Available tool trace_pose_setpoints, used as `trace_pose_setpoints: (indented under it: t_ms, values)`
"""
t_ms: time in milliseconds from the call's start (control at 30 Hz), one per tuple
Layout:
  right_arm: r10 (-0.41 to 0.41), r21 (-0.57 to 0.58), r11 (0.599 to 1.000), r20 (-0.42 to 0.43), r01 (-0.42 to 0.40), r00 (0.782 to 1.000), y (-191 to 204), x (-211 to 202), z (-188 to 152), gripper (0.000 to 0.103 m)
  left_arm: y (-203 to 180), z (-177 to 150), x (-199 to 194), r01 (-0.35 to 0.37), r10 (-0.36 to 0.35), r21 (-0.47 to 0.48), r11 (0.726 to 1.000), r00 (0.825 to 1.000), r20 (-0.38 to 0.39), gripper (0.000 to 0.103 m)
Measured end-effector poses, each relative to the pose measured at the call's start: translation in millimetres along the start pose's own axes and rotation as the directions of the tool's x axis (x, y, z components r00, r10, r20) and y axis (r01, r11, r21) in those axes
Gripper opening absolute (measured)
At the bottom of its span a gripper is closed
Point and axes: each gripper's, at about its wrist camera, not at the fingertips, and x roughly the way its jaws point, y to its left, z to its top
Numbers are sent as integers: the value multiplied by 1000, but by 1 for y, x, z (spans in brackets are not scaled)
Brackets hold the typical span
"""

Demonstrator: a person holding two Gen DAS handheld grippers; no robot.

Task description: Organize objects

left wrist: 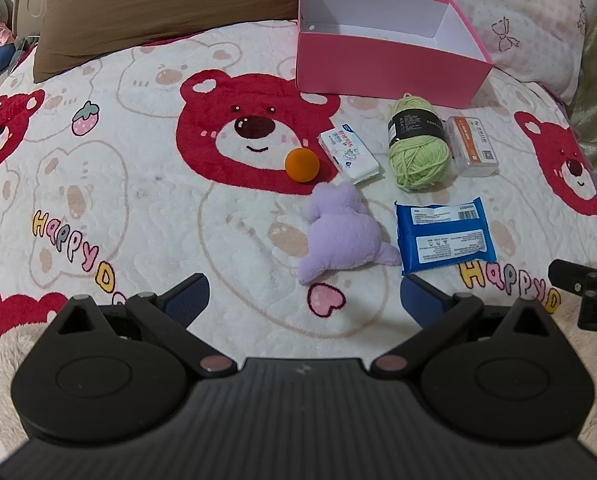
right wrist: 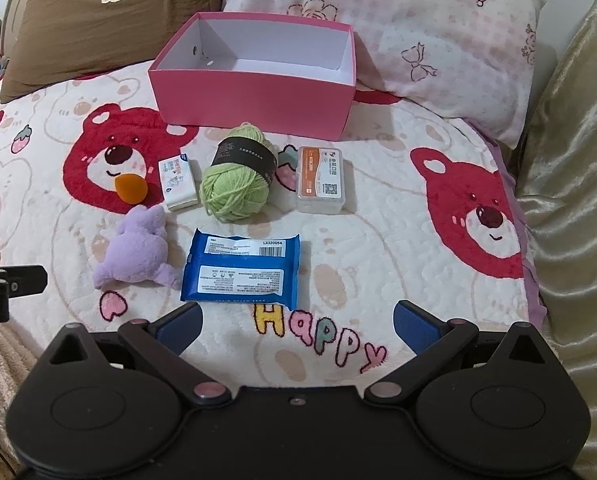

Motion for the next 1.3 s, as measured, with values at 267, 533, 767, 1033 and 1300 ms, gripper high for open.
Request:
trace_pose_setpoints:
  t_ms: [267,533,767,1033,1300]
  values:
    - [-1,-5,1000,7,1,1000,0,-2,1,103,0,-2,-1,20,-20,2,1000,1000,-1,103]
    - [4,-15,1000,4,-4,1000,4,-2,0,103,-1,-1,-3,15,-15,4,1000,1000,-5,103]
    - [5,-25,1000,4,-5,1000,6,-2,-1,103,-1,-1,-2,12,-12,-1,1000,1000,-7,103]
    - [4,-26,1000,5,-4,1000,7,-1,-1,103,0,-4,-3,5,-5,-6,1000,1000,0,103]
    - [-12,-21,1000,21,12,1000,6,-7,0,103,3,-5,-6,5,-5,-11,1000,1000,-1,103]
